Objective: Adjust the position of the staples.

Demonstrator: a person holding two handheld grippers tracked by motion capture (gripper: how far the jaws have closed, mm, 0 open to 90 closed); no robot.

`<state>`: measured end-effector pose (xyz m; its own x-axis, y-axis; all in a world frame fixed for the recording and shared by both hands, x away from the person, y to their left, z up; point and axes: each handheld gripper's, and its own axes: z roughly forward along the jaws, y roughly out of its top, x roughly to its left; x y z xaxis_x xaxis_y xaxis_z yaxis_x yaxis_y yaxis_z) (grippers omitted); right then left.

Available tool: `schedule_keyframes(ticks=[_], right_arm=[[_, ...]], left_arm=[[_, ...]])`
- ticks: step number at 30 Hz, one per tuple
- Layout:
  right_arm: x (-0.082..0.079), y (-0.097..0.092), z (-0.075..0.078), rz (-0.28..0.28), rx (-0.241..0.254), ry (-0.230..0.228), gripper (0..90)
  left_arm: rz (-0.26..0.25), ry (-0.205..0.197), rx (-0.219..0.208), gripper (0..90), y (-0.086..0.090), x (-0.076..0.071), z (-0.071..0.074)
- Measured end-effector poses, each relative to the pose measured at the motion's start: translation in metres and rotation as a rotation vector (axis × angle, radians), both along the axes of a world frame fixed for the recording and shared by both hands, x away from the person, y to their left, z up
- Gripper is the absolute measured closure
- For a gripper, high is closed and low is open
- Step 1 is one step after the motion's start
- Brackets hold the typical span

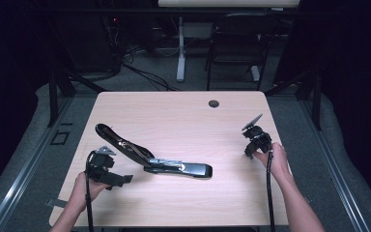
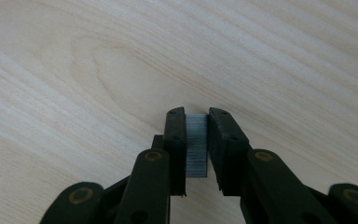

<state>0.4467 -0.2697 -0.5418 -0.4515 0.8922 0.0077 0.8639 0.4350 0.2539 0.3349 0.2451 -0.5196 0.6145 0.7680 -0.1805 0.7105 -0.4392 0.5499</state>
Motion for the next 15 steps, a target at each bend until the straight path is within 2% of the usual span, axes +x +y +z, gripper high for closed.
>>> schedule_keyframes(ticks=[4,7,11,12,13,14,15], right_arm=[[-0.001,0.000,0.002,-0.003,0.005,-0.011,78.2],[-0.001,0.000,0.008,0.020,0.000,-0.007,78.2],[-0.006,0.003,0.016,0.011,0.022,-0.047,78.2],[-0.006,0.003,0.020,0.035,0.011,-0.033,78.2],[-0.007,0.005,0.022,0.040,0.017,-0.038,78.2],[-0.010,0.009,0.022,0.030,0.045,-0.064,78.2],[-0.010,0.010,0.027,0.063,0.016,-0.044,78.2]], left_arm=[[0.004,-0.002,-0.001,0.0,0.000,0.000,0.000],[0.008,-0.003,-0.008,0.0,0.000,0.000,0.000],[0.006,-0.003,-0.004,0.0,0.001,0.000,0.000],[0.009,-0.004,-0.004,0.0,0.001,0.000,0.000],[0.010,-0.004,-0.004,0.0,0.001,-0.001,0.000],[0.010,-0.004,-0.004,0.0,0.001,-0.001,0.000],[0.012,-0.004,-0.004,0.0,0.001,-0.001,0.000]])
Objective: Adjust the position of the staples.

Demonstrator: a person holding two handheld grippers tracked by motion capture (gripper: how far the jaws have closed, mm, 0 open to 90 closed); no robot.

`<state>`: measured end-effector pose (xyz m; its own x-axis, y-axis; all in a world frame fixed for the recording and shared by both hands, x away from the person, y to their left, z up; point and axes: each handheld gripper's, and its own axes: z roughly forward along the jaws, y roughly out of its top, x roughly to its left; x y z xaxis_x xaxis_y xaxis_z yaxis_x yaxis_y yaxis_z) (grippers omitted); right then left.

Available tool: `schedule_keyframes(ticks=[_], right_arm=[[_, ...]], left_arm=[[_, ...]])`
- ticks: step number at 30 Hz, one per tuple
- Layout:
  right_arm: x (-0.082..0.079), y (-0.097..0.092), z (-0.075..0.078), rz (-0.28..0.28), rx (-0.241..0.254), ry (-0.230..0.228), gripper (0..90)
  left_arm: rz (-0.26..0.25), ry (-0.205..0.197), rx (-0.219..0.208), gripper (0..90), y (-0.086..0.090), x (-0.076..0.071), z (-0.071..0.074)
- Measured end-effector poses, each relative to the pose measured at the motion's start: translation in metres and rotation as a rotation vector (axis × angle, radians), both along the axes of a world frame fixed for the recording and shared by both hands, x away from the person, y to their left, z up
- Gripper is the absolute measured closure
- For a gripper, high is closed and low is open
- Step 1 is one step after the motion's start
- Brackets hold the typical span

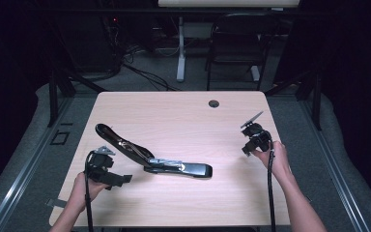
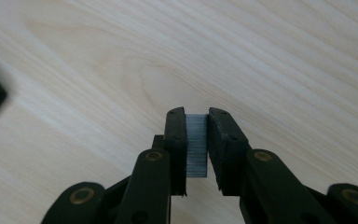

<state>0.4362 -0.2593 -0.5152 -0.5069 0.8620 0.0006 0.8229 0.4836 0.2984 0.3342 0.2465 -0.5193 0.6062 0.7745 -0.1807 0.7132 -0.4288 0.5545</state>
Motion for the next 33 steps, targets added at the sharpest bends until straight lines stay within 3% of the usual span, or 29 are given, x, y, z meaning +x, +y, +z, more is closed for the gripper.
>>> schedule_keyframes(ticks=[2,3,6,7,10,11,12,17,18,19,21,24,25,26,29,33], right_arm=[[-0.006,0.009,0.003,0.009,0.039,-0.025,78.2],[-0.007,0.012,0.008,0.046,0.010,-0.003,78.1],[-0.015,0.023,0.012,0.065,0.046,-0.013,78.1],[-0.016,0.024,0.015,0.092,0.026,0.001,78.1],[-0.024,0.032,0.018,0.111,0.051,-0.011,78.1],[-0.028,0.036,0.017,0.111,0.068,-0.016,78.1],[-0.029,0.037,0.019,0.138,0.047,-0.001,78.1],[-0.040,0.050,0.016,0.168,0.052,0.016,78.1],[-0.043,0.053,0.013,0.157,0.075,0.015,78.1],[-0.043,0.053,0.014,0.179,0.045,0.031,78.1],[-0.045,0.056,0.007,0.161,0.069,0.026,78.1],[-0.044,0.059,0.004,0.191,0.029,0.069,78.1],[-0.045,0.061,-0.001,0.167,0.055,0.049,78.0],[-0.044,0.062,-0.001,0.196,0.018,0.081,78.1],[-0.044,0.067,-0.009,0.201,0.016,0.102,78.1],[-0.043,0.073,-0.016,0.228,-0.030,0.132,78.0]], left_arm=[[0.000,0.002,0.001,0.0,0.000,0.000,0.000],[0.002,0.001,0.001,0.0,0.000,0.000,0.000],[0.001,0.001,0.000,0.0,0.000,0.000,0.000],[0.001,0.001,0.000,0.0,0.000,0.000,0.000],[0.001,0.002,-0.001,0.0,0.001,0.000,0.000],[0.001,0.002,-0.001,0.0,0.001,0.000,0.000],[0.001,0.002,-0.001,0.0,0.001,0.000,0.000],[0.002,-0.001,0.002,0.0,0.001,0.000,0.000],[0.002,-0.003,0.001,0.0,0.001,0.000,0.000],[0.001,-0.004,0.001,0.0,0.001,0.000,0.000],[0.001,-0.002,0.002,0.0,0.001,0.000,0.000],[-0.001,0.001,0.004,0.0,0.001,0.000,0.000],[-0.002,0.001,0.004,0.0,0.000,0.000,0.000],[-0.002,0.001,0.005,0.0,0.000,0.000,0.000],[-0.002,0.001,0.005,0.0,0.000,0.000,0.000],[-0.002,0.002,0.004,0.0,0.000,0.000,0.000]])
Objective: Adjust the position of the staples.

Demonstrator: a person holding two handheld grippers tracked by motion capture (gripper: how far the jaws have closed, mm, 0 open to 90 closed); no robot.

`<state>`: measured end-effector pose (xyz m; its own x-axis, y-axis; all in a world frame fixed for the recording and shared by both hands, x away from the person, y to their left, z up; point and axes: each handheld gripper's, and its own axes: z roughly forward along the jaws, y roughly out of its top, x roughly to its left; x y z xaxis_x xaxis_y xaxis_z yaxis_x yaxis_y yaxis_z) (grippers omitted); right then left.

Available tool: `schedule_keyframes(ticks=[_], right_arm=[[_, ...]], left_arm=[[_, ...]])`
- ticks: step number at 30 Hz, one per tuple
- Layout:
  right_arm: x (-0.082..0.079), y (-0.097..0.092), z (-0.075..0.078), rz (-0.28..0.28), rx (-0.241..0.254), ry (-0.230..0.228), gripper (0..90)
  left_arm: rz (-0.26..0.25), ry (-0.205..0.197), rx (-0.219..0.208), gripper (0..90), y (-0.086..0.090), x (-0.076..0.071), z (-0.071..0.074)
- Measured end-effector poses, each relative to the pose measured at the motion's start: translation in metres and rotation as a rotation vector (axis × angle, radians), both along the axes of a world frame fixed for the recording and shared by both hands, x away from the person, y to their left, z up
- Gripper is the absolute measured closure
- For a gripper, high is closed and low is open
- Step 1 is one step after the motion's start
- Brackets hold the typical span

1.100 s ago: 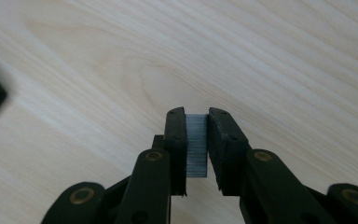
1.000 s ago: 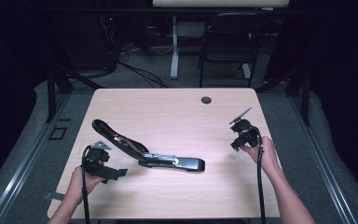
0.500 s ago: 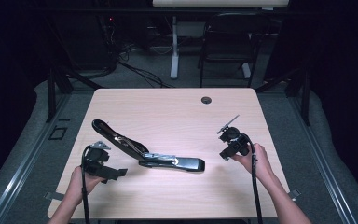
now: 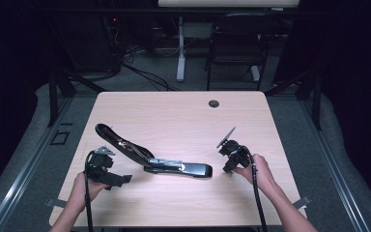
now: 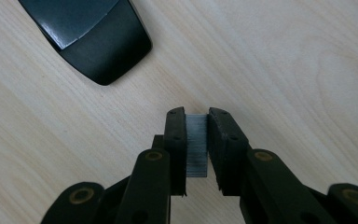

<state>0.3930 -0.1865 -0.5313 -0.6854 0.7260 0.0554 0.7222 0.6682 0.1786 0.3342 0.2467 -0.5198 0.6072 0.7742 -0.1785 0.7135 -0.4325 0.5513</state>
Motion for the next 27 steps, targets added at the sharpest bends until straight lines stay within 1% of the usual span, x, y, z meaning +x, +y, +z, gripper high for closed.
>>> schedule_keyframes(ticks=[1,2,4,8,9,10,11,12,14,15,16,17,18,20,21,22,23,27], right_arm=[[-0.001,0.001,-0.002,-0.013,0.008,-0.014,78.0],[0.000,0.002,-0.002,0.000,-0.009,-0.005,78.0],[-0.001,0.003,-0.004,0.004,-0.017,-0.003,78.0],[0.000,0.004,-0.005,0.032,-0.057,0.015,77.9],[-0.001,0.004,-0.007,0.023,-0.042,0.003,77.9],[-0.001,0.004,-0.007,0.021,-0.041,0.007,77.9],[-0.001,0.004,-0.008,0.019,-0.038,0.000,77.8],[-0.001,0.004,-0.007,0.017,-0.038,0.006,77.0],[-0.001,0.004,-0.007,0.025,-0.042,0.011,73.2],[-0.001,0.004,-0.007,0.027,-0.039,0.002,70.5],[0.000,0.003,-0.005,0.036,-0.036,0.003,68.3],[0.000,0.003,-0.003,0.034,-0.029,-0.003,66.2],[0.000,0.002,-0.001,0.034,-0.024,-0.015,67.0],[0.002,0.002,0.005,0.048,-0.022,-0.023,66.6],[0.002,0.002,0.005,0.035,0.002,-0.028,67.0],[0.004,0.002,0.007,0.054,-0.018,-0.021,67.0],[0.005,0.003,0.007,0.053,-0.021,-0.021,67.2],[0.009,0.006,0.003,0.074,-0.050,0.012,67.9]], left_arm=[[-0.001,0.001,0.001,0.0,0.000,0.000,0.000],[-0.002,0.004,0.000,0.0,0.000,0.000,0.000],[-0.004,0.002,0.006,0.0,-0.001,0.000,0.000],[-0.014,0.001,0.014,0.0,-0.003,-0.001,-0.001],[-0.012,0.004,0.013,0.0,-0.003,-0.001,-0.001],[-0.012,0.005,0.014,0.0,-0.002,0.000,-0.001],[-0.014,0.005,0.013,0.0,-0.002,0.000,-0.001],[-0.014,0.005,0.013,0.0,-0.002,0.000,-0.001],[-0.011,0.006,0.009,0.0,-0.002,0.000,-0.001],[-0.010,0.004,0.009,0.0,-0.002,0.000,-0.001],[-0.010,0.004,0.009,0.0,-0.002,0.000,-0.001],[-0.010,0.003,0.008,0.0,-0.002,0.000,-0.001],[-0.009,0.004,0.007,0.0,-0.002,0.000,-0.001],[-0.012,0.006,0.007,0.0,-0.002,0.000,-0.001],[-0.014,0.006,0.008,0.0,-0.002,0.000,-0.001],[-0.010,0.009,0.001,0.0,-0.003,0.000,-0.001],[-0.013,0.010,0.001,0.0,-0.003,0.000,-0.001],[-0.016,0.011,0.002,0.0,-0.003,0.001,-0.002]])
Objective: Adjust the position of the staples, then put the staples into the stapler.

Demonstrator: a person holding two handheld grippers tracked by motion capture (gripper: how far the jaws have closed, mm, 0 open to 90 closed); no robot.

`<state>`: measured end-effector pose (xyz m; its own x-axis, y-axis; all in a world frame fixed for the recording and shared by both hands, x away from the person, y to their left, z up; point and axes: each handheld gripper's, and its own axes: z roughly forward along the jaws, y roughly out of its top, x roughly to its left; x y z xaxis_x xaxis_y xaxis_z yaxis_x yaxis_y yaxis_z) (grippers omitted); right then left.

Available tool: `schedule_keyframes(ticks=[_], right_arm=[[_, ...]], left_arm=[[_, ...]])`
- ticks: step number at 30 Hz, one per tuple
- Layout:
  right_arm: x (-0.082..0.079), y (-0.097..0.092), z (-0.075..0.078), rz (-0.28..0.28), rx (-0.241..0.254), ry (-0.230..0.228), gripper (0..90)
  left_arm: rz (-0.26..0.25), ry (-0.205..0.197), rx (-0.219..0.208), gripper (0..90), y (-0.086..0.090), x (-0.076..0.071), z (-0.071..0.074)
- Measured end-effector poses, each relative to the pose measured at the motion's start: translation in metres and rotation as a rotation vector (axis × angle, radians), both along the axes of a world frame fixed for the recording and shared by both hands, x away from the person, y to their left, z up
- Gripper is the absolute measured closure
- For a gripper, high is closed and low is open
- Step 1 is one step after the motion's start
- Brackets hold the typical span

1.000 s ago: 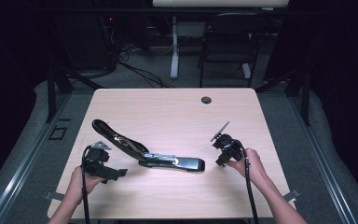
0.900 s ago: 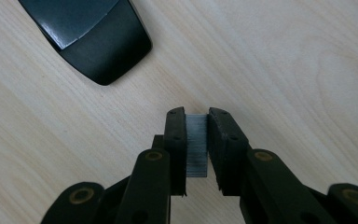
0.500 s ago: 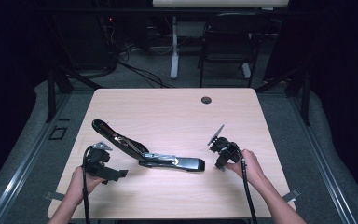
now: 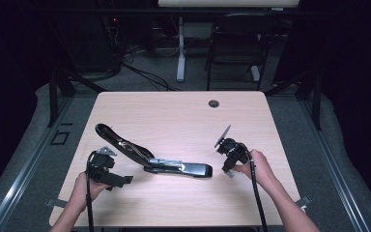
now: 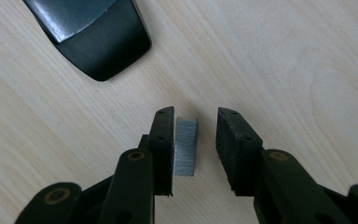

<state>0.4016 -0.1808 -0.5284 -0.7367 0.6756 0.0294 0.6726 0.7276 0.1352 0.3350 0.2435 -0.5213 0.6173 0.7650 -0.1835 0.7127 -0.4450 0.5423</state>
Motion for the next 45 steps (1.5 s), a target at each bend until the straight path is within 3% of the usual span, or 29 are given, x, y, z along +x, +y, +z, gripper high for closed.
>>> schedule_keyframes(ticks=[3,8,15,26,31,36,45], right_arm=[[0.001,0.001,-0.002,-0.002,-0.020,0.031,67.9],[0.003,0.001,-0.005,-0.010,-0.006,0.050,68.8],[0.005,0.002,-0.011,-0.012,-0.023,0.078,77.7],[0.003,-0.001,0.002,-0.013,0.037,0.013,78.5],[0.002,-0.001,0.010,-0.002,0.051,0.003,78.6],[0.000,-0.001,0.017,-0.011,0.106,-0.037,78.6],[-0.001,0.005,0.028,0.020,0.148,-0.079,78.6]], left_arm=[[-0.001,0.001,0.000,0.0,0.000,0.000,0.000],[-0.001,0.003,-0.001,0.0,-0.001,0.000,0.000],[-0.001,0.007,-0.006,0.0,0.000,0.001,0.000],[0.003,0.006,-0.013,0.0,0.001,0.001,-0.001],[0.009,0.004,-0.008,0.0,0.003,0.001,0.000],[0.016,-0.007,-0.010,0.0,0.003,0.000,0.001],[0.050,-0.011,-0.045,0.0,0.010,0.001,0.002]])
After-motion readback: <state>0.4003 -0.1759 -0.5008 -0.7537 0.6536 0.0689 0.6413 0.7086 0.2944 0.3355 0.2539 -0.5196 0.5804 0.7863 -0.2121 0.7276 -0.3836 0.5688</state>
